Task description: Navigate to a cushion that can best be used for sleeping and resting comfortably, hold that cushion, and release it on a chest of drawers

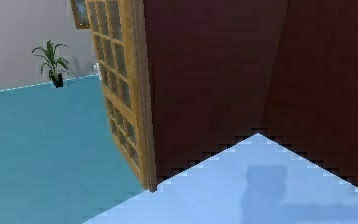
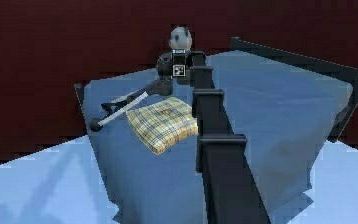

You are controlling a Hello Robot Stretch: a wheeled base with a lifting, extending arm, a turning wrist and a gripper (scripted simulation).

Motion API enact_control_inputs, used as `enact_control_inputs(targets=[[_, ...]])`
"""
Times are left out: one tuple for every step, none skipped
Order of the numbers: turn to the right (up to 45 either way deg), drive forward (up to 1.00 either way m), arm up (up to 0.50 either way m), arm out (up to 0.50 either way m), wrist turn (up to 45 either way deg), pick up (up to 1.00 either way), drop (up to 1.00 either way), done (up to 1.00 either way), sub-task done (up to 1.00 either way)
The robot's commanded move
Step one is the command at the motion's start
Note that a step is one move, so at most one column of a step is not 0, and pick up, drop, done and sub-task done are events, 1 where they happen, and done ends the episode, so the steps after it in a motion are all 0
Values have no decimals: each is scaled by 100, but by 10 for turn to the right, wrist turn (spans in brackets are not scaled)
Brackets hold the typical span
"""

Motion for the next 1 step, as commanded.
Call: enact_control_inputs(targets=[[0,0,0,0,450,0,0,0,0]])
